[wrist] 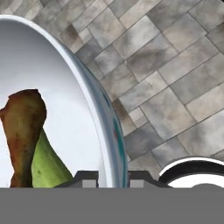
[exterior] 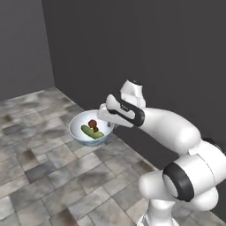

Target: Pick the chicken drumstick and cucumber from their plates and place them in the bowl. Then put the bowl in the fridge.

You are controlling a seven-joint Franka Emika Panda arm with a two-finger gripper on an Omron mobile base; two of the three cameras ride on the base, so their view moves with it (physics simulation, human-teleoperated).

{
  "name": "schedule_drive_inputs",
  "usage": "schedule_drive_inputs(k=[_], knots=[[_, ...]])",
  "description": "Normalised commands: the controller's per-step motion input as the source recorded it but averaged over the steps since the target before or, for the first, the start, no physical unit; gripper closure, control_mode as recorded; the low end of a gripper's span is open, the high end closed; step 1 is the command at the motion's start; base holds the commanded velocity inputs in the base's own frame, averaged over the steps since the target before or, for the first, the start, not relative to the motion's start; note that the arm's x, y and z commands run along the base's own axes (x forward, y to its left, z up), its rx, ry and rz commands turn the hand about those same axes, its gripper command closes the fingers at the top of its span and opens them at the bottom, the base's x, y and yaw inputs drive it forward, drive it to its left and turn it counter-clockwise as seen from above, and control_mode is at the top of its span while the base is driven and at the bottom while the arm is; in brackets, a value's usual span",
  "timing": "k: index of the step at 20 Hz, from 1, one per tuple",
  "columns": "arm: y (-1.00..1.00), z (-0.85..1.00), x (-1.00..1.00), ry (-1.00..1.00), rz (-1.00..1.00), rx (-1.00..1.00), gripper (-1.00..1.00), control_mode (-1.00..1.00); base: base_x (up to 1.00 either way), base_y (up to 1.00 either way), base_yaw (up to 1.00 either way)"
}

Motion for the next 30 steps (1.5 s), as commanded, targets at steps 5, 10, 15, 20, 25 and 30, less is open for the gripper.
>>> schedule_drive_inputs(k=[5,10,15,20,25,30], knots=[[0.0,0.0,0.0,0.0,0.0,0.0,1.0,1.0,0.94,0.36,0.01],[0.0,0.0,0.0,0.0,0.0,0.0,1.0,1.0,0.93,0.33,0.14],[0.0,0.0,0.0,0.0,0.0,0.0,1.0,1.0,0.93,0.29,0.18],[0.0,0.0,0.0,0.0,0.0,0.0,1.0,1.0,0.94,0.24,0.18],[0.0,0.0,0.0,0.0,0.0,0.0,1.0,1.0,0.89,0.22,0.25],[0.0,0.0,0.0,0.0,0.0,0.0,1.0,1.0,0.74,0.22,0.36]])
